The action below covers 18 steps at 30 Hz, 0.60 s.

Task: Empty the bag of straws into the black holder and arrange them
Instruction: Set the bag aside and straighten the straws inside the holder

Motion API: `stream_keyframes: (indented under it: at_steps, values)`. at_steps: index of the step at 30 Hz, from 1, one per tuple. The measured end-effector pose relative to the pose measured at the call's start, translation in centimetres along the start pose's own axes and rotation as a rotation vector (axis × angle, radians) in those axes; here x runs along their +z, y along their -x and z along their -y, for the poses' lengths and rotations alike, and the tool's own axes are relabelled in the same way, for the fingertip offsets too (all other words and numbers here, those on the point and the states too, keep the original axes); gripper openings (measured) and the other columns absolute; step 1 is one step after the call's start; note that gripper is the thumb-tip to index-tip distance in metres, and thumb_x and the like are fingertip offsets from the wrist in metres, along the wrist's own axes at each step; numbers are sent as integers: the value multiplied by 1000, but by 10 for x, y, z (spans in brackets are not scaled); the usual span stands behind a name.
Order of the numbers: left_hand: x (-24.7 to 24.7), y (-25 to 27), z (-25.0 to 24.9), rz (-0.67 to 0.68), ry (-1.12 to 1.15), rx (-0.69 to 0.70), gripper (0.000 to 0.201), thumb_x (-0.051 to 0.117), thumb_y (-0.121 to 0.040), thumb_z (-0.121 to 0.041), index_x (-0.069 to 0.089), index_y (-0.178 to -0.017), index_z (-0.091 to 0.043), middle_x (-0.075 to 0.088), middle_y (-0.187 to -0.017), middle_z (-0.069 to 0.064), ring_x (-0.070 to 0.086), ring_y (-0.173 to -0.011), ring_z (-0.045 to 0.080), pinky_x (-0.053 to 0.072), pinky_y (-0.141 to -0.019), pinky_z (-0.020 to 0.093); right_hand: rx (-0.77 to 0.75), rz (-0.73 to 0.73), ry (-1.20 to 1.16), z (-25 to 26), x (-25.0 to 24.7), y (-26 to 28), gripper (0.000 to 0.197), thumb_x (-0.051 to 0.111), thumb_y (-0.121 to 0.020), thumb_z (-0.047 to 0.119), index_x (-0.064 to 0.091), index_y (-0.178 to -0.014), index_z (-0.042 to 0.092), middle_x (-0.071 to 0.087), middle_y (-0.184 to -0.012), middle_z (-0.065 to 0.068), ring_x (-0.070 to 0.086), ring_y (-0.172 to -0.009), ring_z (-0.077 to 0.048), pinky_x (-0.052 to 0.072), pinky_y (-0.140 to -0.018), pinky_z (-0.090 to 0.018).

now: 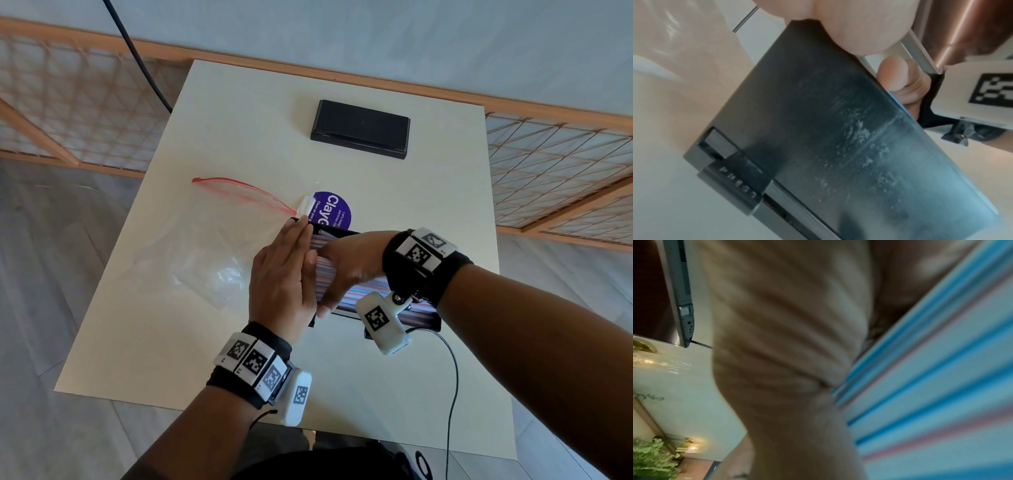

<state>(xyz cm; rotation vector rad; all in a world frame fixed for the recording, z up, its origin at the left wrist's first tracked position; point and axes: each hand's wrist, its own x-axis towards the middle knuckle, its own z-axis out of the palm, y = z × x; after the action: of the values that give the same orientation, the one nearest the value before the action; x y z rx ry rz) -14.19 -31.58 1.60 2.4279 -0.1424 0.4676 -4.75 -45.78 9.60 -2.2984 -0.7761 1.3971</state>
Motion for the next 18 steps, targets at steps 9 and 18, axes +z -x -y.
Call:
stream_keyframes:
  at_steps: [9, 18]
  values:
    - [1, 4, 6, 4, 47, 54, 50, 42, -98, -16, 64, -136, 8, 58, -151, 18, 54, -143, 34, 49, -113, 50, 60, -155, 73, 0, 10, 2, 71, 88, -50, 70, 57, -100, 31, 69, -96, 15, 64, -90, -10, 51, -88, -27]
    - [-2, 7, 8, 3, 83, 77, 44, 49, -94, -10, 68, -130, 7, 60, -149, 19, 55, -141, 35, 52, -110, 52, -13, -360, 115, 8, 21, 27, 76, 89, -68, 51, 60, -135, 29, 72, -121, 7, 64, -110, -17, 49, -96, -33]
